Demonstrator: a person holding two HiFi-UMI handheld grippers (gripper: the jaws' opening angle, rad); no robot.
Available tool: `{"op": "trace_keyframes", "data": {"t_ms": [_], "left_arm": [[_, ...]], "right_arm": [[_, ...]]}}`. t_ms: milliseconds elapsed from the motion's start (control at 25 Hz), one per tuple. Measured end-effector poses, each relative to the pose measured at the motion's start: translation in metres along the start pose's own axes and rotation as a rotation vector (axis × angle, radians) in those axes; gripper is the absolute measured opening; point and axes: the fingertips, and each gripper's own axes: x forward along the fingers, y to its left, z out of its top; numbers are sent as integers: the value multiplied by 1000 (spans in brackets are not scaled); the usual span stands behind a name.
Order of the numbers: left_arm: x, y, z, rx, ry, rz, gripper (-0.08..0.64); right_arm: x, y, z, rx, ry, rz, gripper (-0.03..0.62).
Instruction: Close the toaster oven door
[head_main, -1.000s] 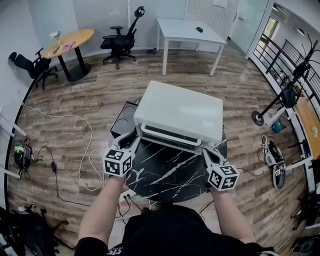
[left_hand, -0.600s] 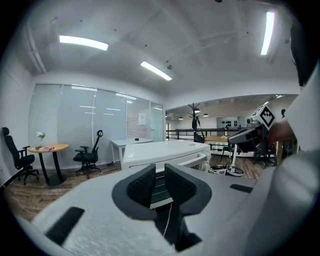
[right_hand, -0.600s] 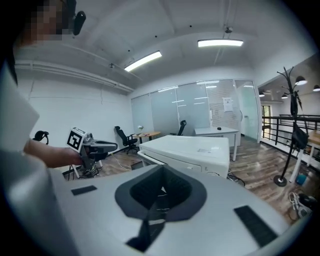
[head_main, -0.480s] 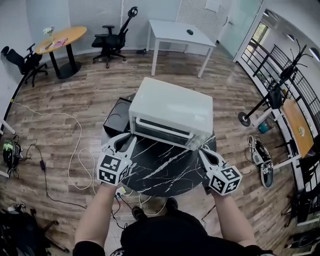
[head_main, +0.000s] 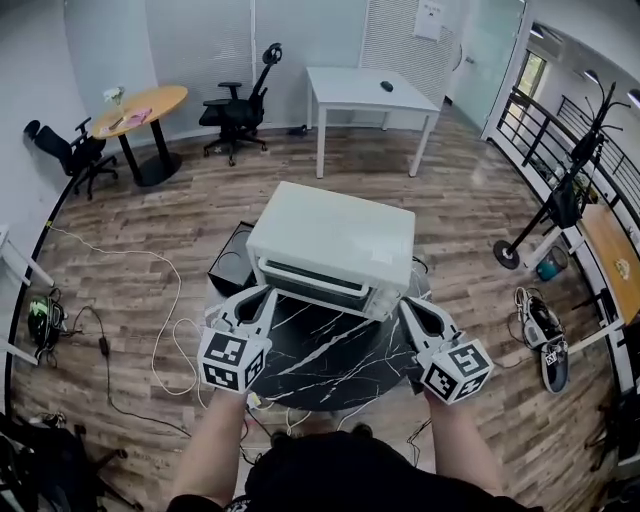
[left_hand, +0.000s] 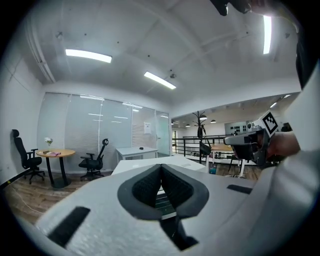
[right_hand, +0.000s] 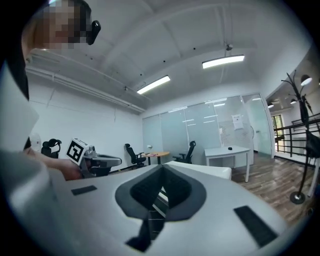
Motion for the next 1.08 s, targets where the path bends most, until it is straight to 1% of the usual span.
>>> {"op": "trace_keyframes", "data": {"t_ms": [80,160,320,520,680,840,1080], "left_arm": [[6,-16,3,-27,0,2,6],[9,-28,4,-61,-7,-12,6],[15,-48,10,-35,-31,-49,5],[16,-50,15,-33,-39,-22,5],[13,-50,13,-14,-25,-9,5],[7,-41,8,-2,-10,9,6],[1,-25,13,-4,-16,39,8]], "right_arm": [[-8,-2,4,-23,2,36,3],[-11,-1,5,-37,-3,67,3],[-9,-3,-1,-38,3,103,3],[-7,3,-8,-51,19,141,3],[-9,-7,-10,-35,22,128,3],[-8,-11,-11,-45,29,127,3],[-11,-21,-7,-37,28,100,3]]}}
